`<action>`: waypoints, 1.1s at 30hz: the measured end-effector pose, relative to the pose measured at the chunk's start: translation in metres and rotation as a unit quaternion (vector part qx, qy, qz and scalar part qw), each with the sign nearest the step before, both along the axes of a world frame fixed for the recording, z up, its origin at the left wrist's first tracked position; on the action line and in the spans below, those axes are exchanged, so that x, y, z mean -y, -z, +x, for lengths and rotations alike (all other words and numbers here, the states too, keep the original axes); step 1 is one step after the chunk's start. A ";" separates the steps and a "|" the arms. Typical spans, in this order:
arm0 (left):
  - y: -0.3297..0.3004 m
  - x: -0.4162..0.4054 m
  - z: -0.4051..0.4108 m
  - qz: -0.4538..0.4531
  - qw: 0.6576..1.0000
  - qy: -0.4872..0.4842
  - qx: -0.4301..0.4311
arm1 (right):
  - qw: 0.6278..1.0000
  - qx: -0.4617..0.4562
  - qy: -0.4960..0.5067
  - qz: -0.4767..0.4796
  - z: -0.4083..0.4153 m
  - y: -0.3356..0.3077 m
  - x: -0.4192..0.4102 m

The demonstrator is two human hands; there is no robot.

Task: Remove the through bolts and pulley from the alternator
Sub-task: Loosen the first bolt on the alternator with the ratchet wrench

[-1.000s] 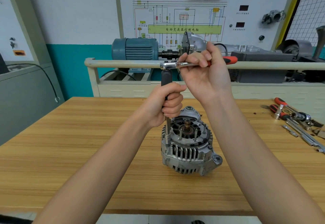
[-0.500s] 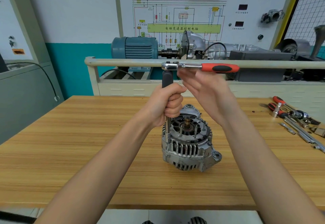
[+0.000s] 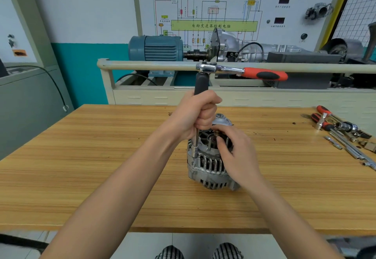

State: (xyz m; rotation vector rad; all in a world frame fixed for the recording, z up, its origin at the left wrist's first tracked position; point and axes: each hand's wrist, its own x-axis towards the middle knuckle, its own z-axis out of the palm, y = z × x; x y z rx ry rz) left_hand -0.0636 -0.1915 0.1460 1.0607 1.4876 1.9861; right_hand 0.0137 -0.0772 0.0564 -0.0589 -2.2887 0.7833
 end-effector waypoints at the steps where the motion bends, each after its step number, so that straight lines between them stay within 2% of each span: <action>1: 0.000 -0.001 -0.001 -0.005 1.000 0.022 0.001 | 1.000 -0.006 0.000 -0.005 -0.001 0.001 0.000; 6: 0.002 0.000 -0.005 -0.015 0.993 0.121 -0.006 | 0.999 -0.030 -0.007 -0.022 -0.004 0.003 -0.004; 10: 0.003 0.002 -0.005 0.010 0.989 0.150 0.011 | 0.999 -0.034 -0.021 -0.031 -0.006 0.002 -0.008; 15: 0.006 -0.002 0.005 0.041 0.994 0.102 0.009 | 0.996 -0.034 -0.067 -0.054 -0.009 -0.001 -0.020; 21: -0.003 -0.012 0.019 -0.009 0.996 0.068 -0.062 | 0.990 -0.007 -0.114 -0.077 -0.015 -0.005 -0.036; 25: -0.015 -0.015 0.020 -0.012 0.995 0.059 -0.076 | 0.990 -0.005 -0.120 -0.073 -0.018 -0.005 -0.042; 29: -0.023 -0.022 0.024 -0.018 0.993 0.064 -0.096 | 0.986 0.048 -0.144 -0.074 -0.021 -0.005 -0.050; 31: -0.021 -0.025 0.025 -0.010 0.996 0.039 -0.075 | 0.971 0.102 -0.195 -0.088 -0.015 -0.013 -0.057; 33: -0.019 -0.024 0.023 0.016 0.999 0.003 -0.048 | 0.948 0.079 -0.270 -0.152 -0.005 -0.032 -0.060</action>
